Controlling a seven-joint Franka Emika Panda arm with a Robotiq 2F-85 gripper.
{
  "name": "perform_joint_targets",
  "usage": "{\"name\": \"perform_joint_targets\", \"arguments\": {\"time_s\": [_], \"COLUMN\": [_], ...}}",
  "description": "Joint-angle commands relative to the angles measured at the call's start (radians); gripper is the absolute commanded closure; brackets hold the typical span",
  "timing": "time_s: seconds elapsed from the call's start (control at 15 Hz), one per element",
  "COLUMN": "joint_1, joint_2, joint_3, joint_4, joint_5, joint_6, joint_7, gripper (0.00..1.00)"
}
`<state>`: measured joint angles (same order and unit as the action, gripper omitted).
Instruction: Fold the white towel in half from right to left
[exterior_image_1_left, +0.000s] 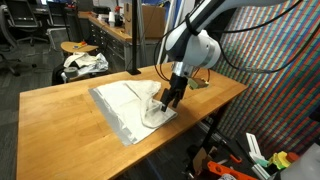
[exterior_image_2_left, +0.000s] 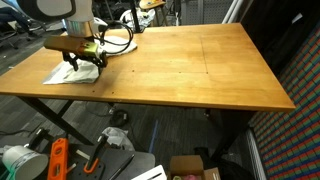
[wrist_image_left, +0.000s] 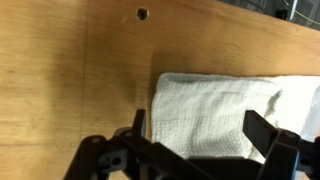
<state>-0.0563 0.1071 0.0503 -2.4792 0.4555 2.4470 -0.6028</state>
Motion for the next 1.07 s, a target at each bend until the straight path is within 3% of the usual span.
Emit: {"name": "perform_joint_targets", "arguments": {"time_s": [0.0, 0.13, 0.33, 0.53, 0.73, 0.8, 1.0], "joint_1": [-0.004, 0.019, 0.057, 0.081, 0.065, 0.081, 0.071], "joint_2": [-0.184, -0.252, -0.296, -0.260, -0.164, -0.244, -0.179], "joint_3": [-0.019, -0.026, -0.033, -0.049, -0.040, -0.048, -0.042], "joint_4": [-0.061, -0.071, -0.016, 0.082, 0.198, 0.107, 0.165], "joint_5": [-0.015, -0.050, 0.014, 0.059, -0.043, -0.001, -0.027], "joint_6": [-0.076, -0.095, -0.106, -0.099, -0.098, -0.083, -0.085], "joint_7": [-0.009, 0.051, 0.102, 0.198, 0.381, 0.292, 0.353], "gripper": [0.00, 0.00, 0.00, 0.00, 0.00, 0.00, 0.00]}}
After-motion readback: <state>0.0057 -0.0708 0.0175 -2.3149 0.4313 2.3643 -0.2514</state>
